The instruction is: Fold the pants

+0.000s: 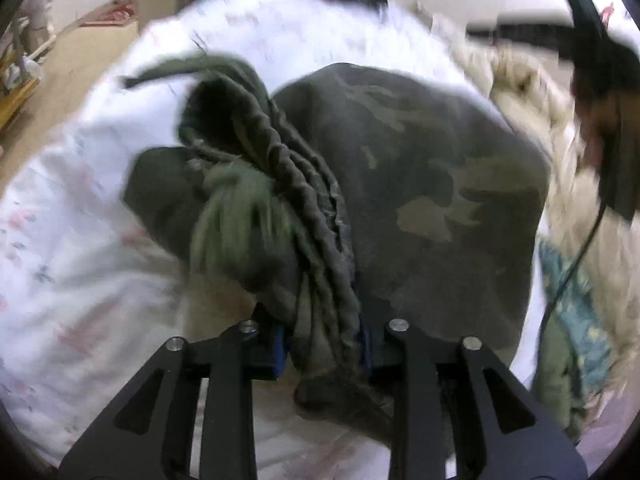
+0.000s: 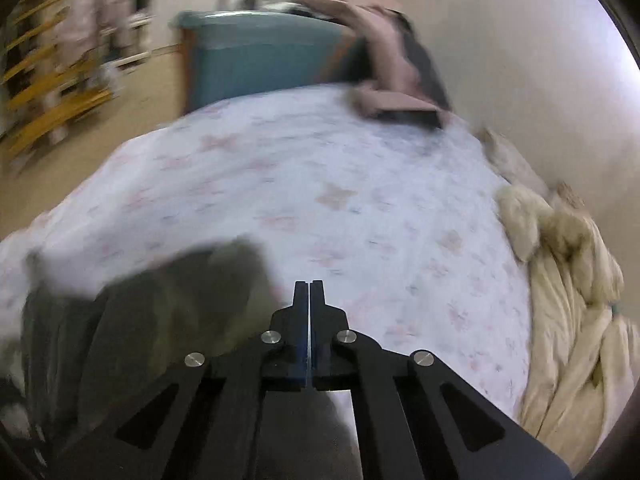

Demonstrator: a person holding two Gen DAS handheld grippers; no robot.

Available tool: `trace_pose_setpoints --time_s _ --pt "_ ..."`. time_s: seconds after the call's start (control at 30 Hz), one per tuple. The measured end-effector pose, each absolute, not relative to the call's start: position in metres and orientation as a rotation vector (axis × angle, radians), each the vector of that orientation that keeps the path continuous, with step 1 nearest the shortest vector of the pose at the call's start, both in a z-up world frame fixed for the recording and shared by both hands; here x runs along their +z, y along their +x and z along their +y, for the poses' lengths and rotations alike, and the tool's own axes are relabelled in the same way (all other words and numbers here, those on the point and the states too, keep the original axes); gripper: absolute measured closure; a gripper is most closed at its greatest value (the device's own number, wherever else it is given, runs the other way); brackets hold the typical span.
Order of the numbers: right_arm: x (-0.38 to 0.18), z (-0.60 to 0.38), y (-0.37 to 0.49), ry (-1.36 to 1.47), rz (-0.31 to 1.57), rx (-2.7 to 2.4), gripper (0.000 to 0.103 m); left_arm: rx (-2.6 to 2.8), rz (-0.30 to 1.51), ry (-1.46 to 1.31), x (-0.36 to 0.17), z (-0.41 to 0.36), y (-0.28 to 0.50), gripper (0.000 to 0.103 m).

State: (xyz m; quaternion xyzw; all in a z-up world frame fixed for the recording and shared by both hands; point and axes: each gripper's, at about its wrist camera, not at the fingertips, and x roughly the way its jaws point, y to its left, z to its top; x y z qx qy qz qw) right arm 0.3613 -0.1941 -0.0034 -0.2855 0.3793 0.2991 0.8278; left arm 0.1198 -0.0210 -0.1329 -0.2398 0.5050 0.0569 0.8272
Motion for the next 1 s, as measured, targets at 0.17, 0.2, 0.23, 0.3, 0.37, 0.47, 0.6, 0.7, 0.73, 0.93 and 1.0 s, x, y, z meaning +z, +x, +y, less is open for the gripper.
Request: trace_pose_setpoints --time_s 0.17,0.2,0.23,0.3,0.37,0.47,0.6,0.7,0.73,0.93,1.0 --pt "-0.020 -0.240 0.389 -0.449 0.951 0.569 0.103 0.015 1.183 -0.423 -0.132 -0.036 0.115 0.040" --pt "-0.023 -0.252 0.391 -0.398 0.977 0.557 0.102 -0.010 1.216 -0.420 -0.129 -0.032 0.114 0.039" --pt "-0.024 -0.266 0.391 -0.329 0.995 0.554 0.098 -0.051 1.260 -0.427 -0.125 -0.023 0.114 0.035" --pt "-0.030 -0.293 0.383 -0.213 1.029 0.548 0.097 -0.110 1.353 -0.399 -0.115 -0.010 0.108 0.031" --pt "-0.037 -0.315 0.374 -0.123 1.047 0.537 0.089 -0.143 1.375 -0.352 -0.097 0.012 0.104 0.031" --pt "-0.053 -0.349 0.359 0.062 1.084 0.497 0.045 -0.140 1.328 -0.300 -0.069 0.051 0.129 0.025" --pt "-0.081 -0.385 0.342 0.276 1.125 0.430 0.034 -0.028 1.171 -0.274 -0.037 0.105 0.196 0.012" --pt "-0.109 -0.401 0.336 0.408 1.169 0.400 0.034 -0.084 1.133 -0.316 -0.044 0.116 0.253 0.000" --pt "-0.118 -0.404 0.334 0.444 1.188 0.401 0.034 -0.167 1.186 -0.264 -0.059 0.101 0.291 0.000" --pt "-0.147 -0.401 0.328 0.489 1.236 0.427 0.032 -0.307 1.385 -0.257 -0.134 0.067 0.373 0.003" --pt "-0.155 -0.405 0.327 0.496 1.267 0.422 0.031 -0.334 1.378 -0.153 -0.142 0.051 0.375 0.004"
